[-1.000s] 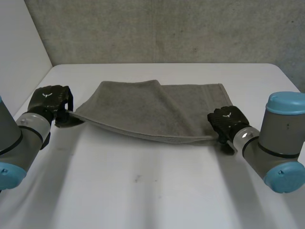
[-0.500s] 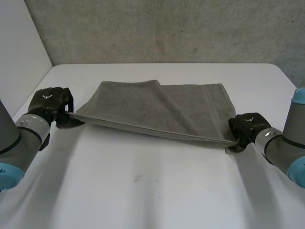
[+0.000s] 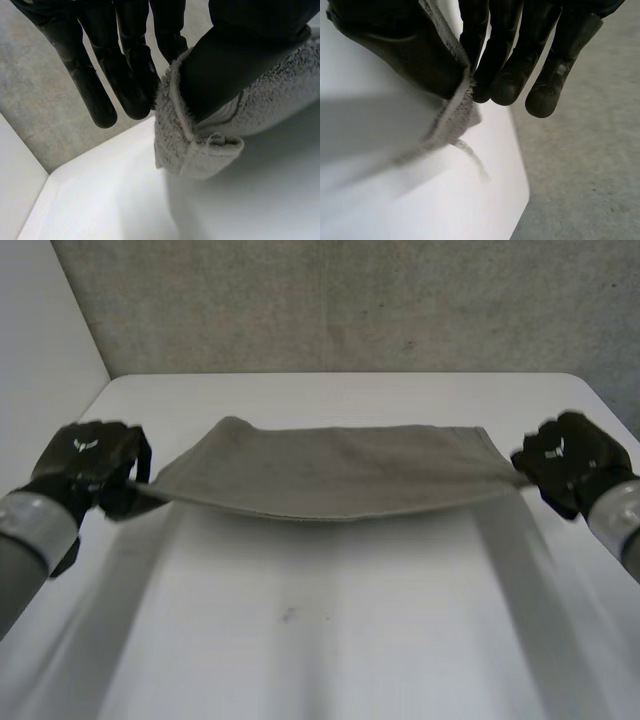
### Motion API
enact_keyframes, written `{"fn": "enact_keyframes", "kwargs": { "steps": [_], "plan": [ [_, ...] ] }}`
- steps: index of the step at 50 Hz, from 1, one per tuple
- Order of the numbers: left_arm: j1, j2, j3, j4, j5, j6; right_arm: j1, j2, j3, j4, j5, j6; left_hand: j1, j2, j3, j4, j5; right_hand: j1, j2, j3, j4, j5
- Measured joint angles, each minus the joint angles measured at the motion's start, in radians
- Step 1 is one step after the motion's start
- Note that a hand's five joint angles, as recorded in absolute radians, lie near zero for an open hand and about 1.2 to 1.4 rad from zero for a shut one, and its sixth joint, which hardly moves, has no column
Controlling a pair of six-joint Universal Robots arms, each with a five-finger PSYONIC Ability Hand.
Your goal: Fold the towel.
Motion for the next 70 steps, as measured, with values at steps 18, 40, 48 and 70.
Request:
{"fn": "enact_keyframes", "kwargs": {
  "steps": [18,40,48,70],
  "plan": [
    [0.118,0.391,-0.100,-0.249,0.183,0.161,-0.214,-0.327,-0.063,0.273,-0.269,0.034,0.005,0.000,0.000,0.000,0.000,0.000,0.000,0.000,0.000,0.002],
    [0.031,-0.403,0.463,-0.245,0.063,0.165,-0.034,0.259,-0.454,0.356,-0.006,-0.029,0.005,0.000,0.000,0.000,0.000,0.000,0.000,0.000,0.000,0.015],
    [-0.021,-0.401,0.812,-0.145,0.000,0.110,0.043,0.305,-0.784,0.129,0.053,0.241,0.010,0.000,0.000,0.000,0.000,0.000,0.000,0.000,0.000,0.019],
    [-0.019,-0.324,0.464,0.086,-0.052,-0.135,0.053,0.244,-0.459,0.024,-0.016,0.381,0.014,0.000,0.000,0.000,0.000,0.000,-0.001,0.000,0.000,0.021]
  ]
}}
